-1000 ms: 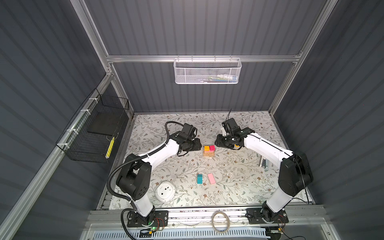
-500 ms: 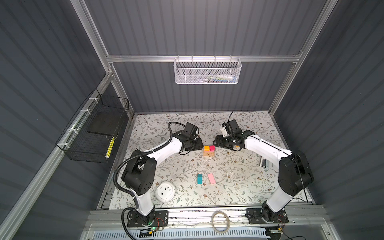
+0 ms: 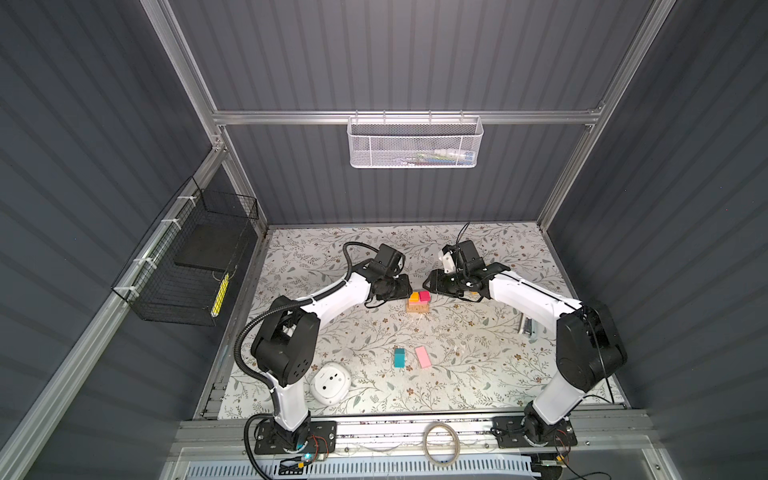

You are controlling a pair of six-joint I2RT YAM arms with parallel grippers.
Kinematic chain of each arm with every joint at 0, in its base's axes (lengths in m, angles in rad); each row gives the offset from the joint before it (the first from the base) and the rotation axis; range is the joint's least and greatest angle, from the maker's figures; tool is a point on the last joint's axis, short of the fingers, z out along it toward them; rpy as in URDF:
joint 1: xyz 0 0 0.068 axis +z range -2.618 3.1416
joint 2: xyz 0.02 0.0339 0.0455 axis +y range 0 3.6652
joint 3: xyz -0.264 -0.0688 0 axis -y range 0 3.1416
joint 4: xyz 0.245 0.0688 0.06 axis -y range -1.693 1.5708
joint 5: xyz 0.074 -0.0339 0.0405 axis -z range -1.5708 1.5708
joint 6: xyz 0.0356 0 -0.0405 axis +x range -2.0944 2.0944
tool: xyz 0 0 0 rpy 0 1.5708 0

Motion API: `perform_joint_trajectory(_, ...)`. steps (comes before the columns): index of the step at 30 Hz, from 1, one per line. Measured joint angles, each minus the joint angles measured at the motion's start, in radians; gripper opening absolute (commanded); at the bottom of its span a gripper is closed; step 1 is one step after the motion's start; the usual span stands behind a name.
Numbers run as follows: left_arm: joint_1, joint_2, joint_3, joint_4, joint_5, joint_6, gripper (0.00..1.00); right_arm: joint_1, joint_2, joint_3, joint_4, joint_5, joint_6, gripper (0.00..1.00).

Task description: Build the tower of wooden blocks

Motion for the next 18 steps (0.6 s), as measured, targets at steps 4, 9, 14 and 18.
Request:
perform_joint_trajectory(4,0.0,0.015,0.006,-0.003,0.0,0.0,0.42,0.0,0.012,0.0,0.01,-0.008,0.005,0.49)
perform_joint_trajectory(9,-0.001,0.024,0.006,-0.005,0.0,0.0,0.41,0.0,0.028,-0.005,0.013,-0.01,0.01,0.47)
perform_joint_trajectory(14,-0.003,0.024,0.009,-0.005,0.0,-0.001,0.4,0.0,0.029,-0.013,0.016,-0.011,0.016,0.46)
perform_joint_trajectory(18,-0.009,0.028,0.014,-0.004,0.0,-0.003,0.4,0.0,0.029,-0.017,0.019,-0.011,0.016,0.46)
